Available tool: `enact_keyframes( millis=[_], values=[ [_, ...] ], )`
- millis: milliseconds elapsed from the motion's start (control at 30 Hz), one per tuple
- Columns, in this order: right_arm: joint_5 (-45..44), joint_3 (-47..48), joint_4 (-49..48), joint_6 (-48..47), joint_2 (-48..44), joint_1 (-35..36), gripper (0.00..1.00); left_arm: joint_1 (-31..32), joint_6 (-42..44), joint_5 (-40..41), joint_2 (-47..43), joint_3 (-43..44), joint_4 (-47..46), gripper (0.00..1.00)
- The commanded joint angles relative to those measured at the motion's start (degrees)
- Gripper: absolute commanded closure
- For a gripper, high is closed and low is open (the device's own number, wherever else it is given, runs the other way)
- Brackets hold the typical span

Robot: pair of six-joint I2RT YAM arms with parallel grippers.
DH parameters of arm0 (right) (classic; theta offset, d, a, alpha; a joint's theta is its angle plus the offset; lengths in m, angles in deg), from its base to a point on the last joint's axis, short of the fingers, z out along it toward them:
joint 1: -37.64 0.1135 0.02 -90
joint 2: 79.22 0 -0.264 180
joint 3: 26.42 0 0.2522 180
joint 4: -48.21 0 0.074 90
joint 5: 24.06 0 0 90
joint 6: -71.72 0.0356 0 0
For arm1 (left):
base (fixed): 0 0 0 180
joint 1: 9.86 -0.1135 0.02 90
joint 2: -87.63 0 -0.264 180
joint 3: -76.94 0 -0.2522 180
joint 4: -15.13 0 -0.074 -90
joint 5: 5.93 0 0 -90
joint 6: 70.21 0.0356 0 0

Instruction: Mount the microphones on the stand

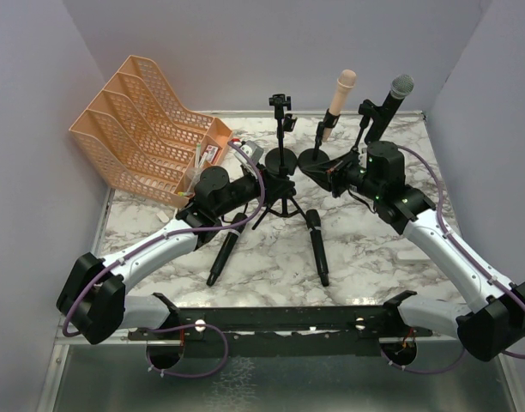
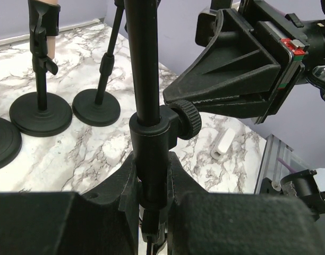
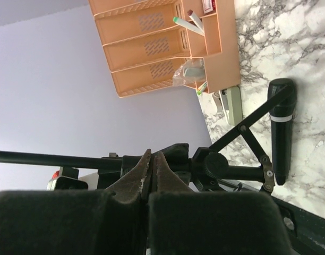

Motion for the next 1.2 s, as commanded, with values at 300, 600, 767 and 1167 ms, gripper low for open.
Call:
enact_keyframes(
  millis=[300,600,767,1167],
  values=[
    [1.48,1.23,-4.64,-4.45,-0.62,0.15,0.99,0.34,0.59,-0.09,-1.53,0.37,-3.28,1.00],
    [0.63,2.17,-2.14,-4.63,-0.48,0.14,0.99,0.39,0.51,-0.22,-1.21,0.34,-3.28,1.00],
    [0.51,2.72,-1.09,-4.85,-0.32,0.14,0.99,0.34,0.48,-0.20,-1.34,0.30,-3.28,1.00],
    [3.38,-4.68,-21.43,-23.56,-5.15,0.23,0.39,0.39,-0.54,-1.91,-1.45,0.64,-3.07,1.00]
  ],
)
